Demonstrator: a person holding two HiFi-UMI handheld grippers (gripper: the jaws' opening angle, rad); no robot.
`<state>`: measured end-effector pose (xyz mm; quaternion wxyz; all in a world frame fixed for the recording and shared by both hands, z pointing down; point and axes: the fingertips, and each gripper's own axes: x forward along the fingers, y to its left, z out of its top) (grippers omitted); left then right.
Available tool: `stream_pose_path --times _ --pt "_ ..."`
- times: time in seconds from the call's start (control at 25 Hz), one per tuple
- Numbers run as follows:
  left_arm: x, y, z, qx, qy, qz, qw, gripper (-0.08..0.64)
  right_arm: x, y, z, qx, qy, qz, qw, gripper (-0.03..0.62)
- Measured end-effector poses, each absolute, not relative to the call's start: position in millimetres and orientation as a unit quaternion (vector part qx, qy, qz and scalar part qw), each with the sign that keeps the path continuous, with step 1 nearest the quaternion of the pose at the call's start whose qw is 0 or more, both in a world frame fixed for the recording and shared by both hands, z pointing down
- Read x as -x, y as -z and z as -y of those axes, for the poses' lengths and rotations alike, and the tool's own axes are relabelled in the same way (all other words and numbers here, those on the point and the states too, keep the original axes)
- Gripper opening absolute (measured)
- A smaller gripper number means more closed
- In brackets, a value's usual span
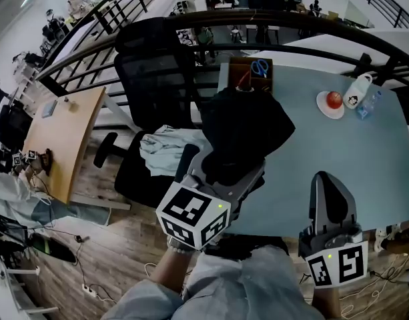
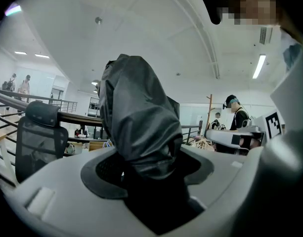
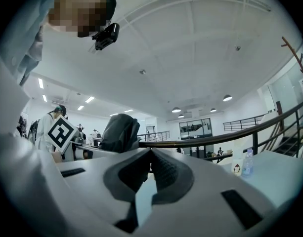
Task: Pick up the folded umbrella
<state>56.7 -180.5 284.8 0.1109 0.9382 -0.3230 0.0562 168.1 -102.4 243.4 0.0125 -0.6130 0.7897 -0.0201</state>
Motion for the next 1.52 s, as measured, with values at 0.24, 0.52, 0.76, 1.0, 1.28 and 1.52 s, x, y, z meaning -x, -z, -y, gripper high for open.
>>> stream_pose_path --times 0.24,0.52,0.76,1.0,1.28,1.52 --pt "-54.0 -277.9 161.8 -0.940 -0.051 0.323 0.100 0.295 -165.8 -241.7 93.2 0.606 0.019 -0.795 0.014 0.000" --pt "-63.0 -269.7 146.2 -0.937 -0.040 0.330 0.107 0.295 -177.4 -238.5 84.5 0.595 0.014 -0.804 0.011 0.000" --pt "-74.9 -262.6 124.0 -0.933 -0.031 0.343 0.101 0.295 -192.9 -231.0 66.7 0.586 0.007 -0.810 0.010 0.000" --pt "-87.8 -252.9 98.3 -0.928 -0.018 0.358 0.100 0.295 -212.1 -226.2 43.5 0.577 0.006 -0.817 0.016 0.000" --pt "-106.7 -246.6 58.1 -0.923 -0.009 0.370 0.100 0.295 -221.3 -224.4 6.2 0.557 0.009 -0.830 0.022 0.000" --pt "-111.6 -238.5 33.1 -0.922 -0.009 0.374 0.095 0.295 -235.0 -220.9 -15.1 0.561 0.009 -0.827 0.039 0.000"
